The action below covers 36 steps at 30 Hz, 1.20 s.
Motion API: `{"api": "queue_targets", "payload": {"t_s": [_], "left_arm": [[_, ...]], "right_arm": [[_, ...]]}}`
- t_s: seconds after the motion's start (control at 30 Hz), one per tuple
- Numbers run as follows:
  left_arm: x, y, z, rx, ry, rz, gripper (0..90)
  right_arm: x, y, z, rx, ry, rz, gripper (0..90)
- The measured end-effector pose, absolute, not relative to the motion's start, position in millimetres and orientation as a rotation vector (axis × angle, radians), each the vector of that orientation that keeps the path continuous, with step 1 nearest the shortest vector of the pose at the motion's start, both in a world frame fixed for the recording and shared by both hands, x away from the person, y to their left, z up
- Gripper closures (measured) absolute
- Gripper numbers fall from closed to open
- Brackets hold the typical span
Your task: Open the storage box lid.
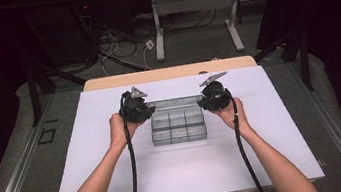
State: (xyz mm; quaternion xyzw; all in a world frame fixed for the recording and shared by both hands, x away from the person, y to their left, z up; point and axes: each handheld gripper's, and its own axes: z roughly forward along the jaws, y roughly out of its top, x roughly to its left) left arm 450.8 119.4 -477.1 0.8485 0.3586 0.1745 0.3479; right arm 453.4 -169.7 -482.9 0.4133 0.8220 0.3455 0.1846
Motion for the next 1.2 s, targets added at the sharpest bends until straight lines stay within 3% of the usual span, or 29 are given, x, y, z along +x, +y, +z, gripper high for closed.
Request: {"api": "queue_targets", "payload": {"t_s": [1.2], "left_arm": [[479, 118, -491, 2.187, 0.998, 0.421, 71.3]], "right_arm": [[478, -170, -493, 1.264, 2.299, 0.999, 78.2]]}}
